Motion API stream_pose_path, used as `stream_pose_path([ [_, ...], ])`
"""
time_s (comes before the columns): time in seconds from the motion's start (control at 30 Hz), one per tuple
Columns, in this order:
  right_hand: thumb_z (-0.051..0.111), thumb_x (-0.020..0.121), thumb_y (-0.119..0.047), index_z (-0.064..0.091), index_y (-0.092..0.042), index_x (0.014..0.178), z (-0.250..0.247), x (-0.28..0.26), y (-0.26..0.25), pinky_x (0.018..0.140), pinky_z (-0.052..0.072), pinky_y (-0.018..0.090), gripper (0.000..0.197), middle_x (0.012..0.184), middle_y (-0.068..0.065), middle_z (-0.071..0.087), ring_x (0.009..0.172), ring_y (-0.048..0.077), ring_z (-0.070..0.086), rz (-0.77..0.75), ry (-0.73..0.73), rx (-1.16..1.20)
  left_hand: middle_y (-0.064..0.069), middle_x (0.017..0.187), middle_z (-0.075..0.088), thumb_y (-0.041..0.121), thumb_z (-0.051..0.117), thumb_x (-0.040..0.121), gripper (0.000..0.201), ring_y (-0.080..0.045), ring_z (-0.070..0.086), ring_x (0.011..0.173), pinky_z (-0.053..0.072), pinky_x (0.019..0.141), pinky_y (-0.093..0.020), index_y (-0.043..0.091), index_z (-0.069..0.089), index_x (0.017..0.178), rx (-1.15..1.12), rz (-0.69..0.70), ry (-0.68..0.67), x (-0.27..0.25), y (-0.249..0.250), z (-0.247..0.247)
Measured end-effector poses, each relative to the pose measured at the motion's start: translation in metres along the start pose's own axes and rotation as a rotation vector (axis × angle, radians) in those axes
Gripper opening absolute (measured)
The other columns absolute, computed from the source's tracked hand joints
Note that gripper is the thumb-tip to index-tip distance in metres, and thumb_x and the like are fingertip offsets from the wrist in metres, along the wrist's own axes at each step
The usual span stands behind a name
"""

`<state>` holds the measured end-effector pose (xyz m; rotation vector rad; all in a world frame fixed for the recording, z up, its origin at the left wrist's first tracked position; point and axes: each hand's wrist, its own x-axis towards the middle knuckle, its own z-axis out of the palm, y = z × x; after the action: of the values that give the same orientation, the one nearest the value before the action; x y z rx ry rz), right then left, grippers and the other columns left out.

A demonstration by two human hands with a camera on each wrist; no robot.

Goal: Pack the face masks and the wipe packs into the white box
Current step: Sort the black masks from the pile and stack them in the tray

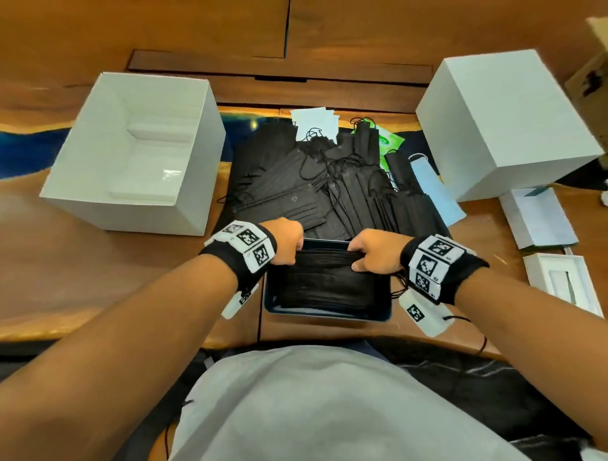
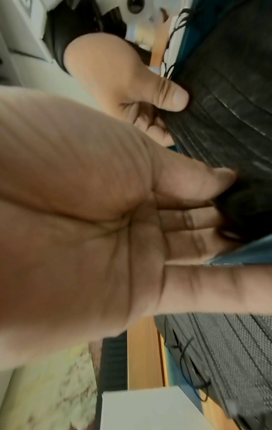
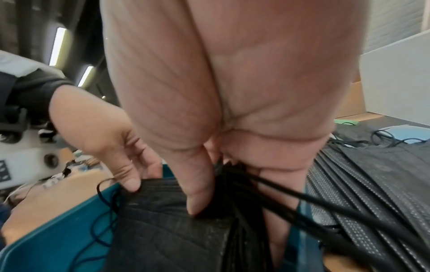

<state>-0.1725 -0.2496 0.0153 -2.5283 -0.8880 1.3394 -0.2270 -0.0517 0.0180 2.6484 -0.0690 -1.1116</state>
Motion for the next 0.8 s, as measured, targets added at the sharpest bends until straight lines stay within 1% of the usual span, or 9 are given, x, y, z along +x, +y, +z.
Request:
stream_pose_path([
  [0.07, 0.059, 0.094, -0.022, 0.065, -0.005, 0.109, 0.005, 0.003, -0.001, 0.076, 0.048, 0.032, 0.024, 0.100, 0.009, 0.065, 0.090, 0.026, 0.061, 0.024, -0.005, -0.070, -0.007, 0.082, 0.061, 0.014, 0.062, 0.091, 0.023, -0.030, 0.061, 0.082, 0.055, 0.078, -0.038, 0.016, 0.053, 0.070, 0.085, -0.002, 0.030, 0.006, 0.001, 0.006],
  [0.13, 0.057, 0.095, -0.018, 0.062, -0.005, 0.115, 0.009, 0.005, -0.001, 0.076, 0.047, 0.033, 0.024, 0.104, 0.009, 0.062, 0.093, 0.027, 0.059, 0.035, -0.023, -0.104, -0.009, 0.094, 0.067, 0.016, 0.059, 0.092, 0.026, -0.029, 0.063, 0.086, 0.056, 0.082, -0.041, 0.021, 0.049, 0.068, 0.142, -0.014, 0.036, 0.009, 0.002, 0.010],
  [0.23, 0.052, 0.096, -0.012, 0.060, -0.007, 0.117, 0.011, 0.007, -0.003, 0.086, 0.050, 0.040, 0.022, 0.116, 0.012, 0.061, 0.102, 0.032, 0.059, 0.016, -0.077, -0.105, -0.006, 0.101, 0.066, 0.027, 0.065, 0.090, 0.010, -0.028, 0.063, 0.092, 0.053, 0.075, -0.035, 0.018, 0.063, 0.090, 0.191, -0.004, 0.019, 0.010, 0.006, 0.013],
  [0.3, 0.053, 0.096, -0.014, 0.060, -0.007, 0.112, 0.015, 0.009, -0.005, 0.086, 0.050, 0.041, 0.019, 0.116, 0.013, 0.061, 0.101, 0.032, 0.060, 0.018, -0.068, -0.119, -0.005, 0.106, 0.065, 0.034, 0.068, 0.088, 0.028, -0.026, 0.062, 0.095, 0.048, 0.071, -0.032, 0.015, 0.064, 0.109, 0.226, 0.019, -0.002, 0.011, 0.009, 0.015],
  [0.47, 0.061, 0.093, -0.026, 0.058, -0.006, 0.118, 0.014, 0.005, -0.010, 0.077, 0.049, 0.034, 0.032, 0.112, 0.013, 0.062, 0.095, 0.029, 0.060, 0.057, -0.016, -0.234, -0.007, 0.109, 0.065, 0.029, 0.068, 0.089, 0.027, -0.028, 0.063, 0.098, 0.049, 0.072, -0.034, 0.014, 0.063, 0.110, 0.256, 0.034, 0.042, 0.011, 0.009, 0.016],
  [0.53, 0.063, 0.092, -0.025, 0.060, -0.006, 0.116, 0.006, 0.000, -0.013, 0.078, 0.050, 0.034, 0.031, 0.106, 0.011, 0.064, 0.096, 0.029, 0.061, 0.018, 0.025, -0.248, -0.007, 0.103, 0.067, 0.026, 0.068, 0.088, 0.012, -0.028, 0.064, 0.094, 0.052, 0.073, -0.035, 0.017, 0.062, 0.093, 0.237, 0.040, 0.063, 0.012, 0.007, 0.014],
  [0.6, 0.064, 0.091, -0.024, 0.065, -0.010, 0.109, 0.001, -0.001, -0.015, 0.076, 0.049, 0.031, 0.023, 0.094, 0.004, 0.064, 0.095, 0.027, 0.062, -0.019, 0.066, -0.234, -0.004, 0.092, 0.065, 0.026, 0.069, 0.087, 0.018, -0.027, 0.064, 0.091, 0.053, 0.074, -0.035, 0.021, 0.055, 0.077, 0.201, 0.054, 0.052, 0.013, 0.009, 0.011],
  [0.73, 0.065, 0.089, -0.029, 0.063, -0.016, 0.117, 0.013, 0.008, -0.020, 0.086, 0.050, 0.034, 0.031, 0.112, 0.004, 0.064, 0.104, 0.025, 0.060, -0.048, -0.035, -0.195, 0.009, 0.068, 0.052, 0.034, 0.067, 0.089, 0.015, -0.016, 0.058, 0.065, 0.046, 0.066, -0.028, 0.021, 0.068, 0.096, 0.134, 0.080, -0.017, 0.012, 0.019, 0.005],
  [0.8, 0.065, 0.089, -0.032, 0.060, -0.015, 0.123, 0.016, 0.012, -0.021, 0.092, 0.050, 0.036, 0.039, 0.119, 0.005, 0.062, 0.109, 0.024, 0.059, -0.061, -0.099, -0.185, 0.008, 0.066, 0.058, 0.034, 0.064, 0.091, 0.019, -0.012, 0.059, 0.052, 0.049, 0.061, -0.024, 0.017, 0.068, 0.098, 0.041, 0.090, -0.048, 0.011, 0.019, -0.001],
])
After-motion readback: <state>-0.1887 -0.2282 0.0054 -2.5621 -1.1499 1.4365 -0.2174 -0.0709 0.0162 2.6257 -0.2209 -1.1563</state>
